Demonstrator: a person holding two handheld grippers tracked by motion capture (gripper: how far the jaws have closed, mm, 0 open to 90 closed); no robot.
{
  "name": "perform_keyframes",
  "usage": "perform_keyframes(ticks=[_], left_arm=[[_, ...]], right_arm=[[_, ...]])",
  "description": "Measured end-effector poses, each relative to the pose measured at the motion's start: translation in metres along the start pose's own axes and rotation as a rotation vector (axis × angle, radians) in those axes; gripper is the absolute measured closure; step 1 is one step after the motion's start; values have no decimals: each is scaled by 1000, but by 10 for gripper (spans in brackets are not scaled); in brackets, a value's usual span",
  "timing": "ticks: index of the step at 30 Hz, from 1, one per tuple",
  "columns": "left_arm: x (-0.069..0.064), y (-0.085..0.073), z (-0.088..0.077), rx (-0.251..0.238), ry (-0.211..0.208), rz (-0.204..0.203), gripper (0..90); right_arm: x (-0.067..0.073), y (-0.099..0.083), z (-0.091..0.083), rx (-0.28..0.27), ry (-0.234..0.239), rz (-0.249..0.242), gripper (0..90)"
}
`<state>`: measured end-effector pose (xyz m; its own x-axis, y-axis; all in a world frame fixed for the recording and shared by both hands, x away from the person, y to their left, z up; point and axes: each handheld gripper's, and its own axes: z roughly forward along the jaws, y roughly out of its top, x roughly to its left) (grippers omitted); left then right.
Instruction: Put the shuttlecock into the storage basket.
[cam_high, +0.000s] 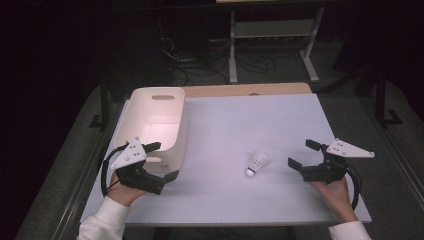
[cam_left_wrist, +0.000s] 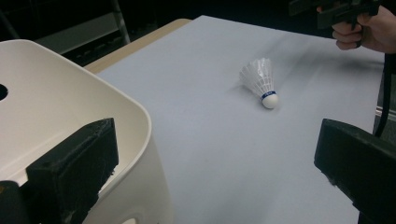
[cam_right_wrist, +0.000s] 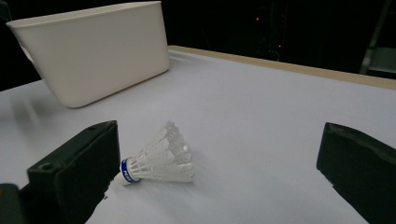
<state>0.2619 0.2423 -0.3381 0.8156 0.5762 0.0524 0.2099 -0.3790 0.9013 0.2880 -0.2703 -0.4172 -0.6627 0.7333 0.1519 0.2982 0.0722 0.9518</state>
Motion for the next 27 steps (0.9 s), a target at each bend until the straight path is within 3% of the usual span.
perform_keyframes(ticks=[8,27], left_arm=[[1,12,13,58,-31,12,0],[-2,32,37,88,-66,16,0]], right_arm=[[0,0,0,1,1,0,0],[-1,0,-1,-6,-7,-9,0]])
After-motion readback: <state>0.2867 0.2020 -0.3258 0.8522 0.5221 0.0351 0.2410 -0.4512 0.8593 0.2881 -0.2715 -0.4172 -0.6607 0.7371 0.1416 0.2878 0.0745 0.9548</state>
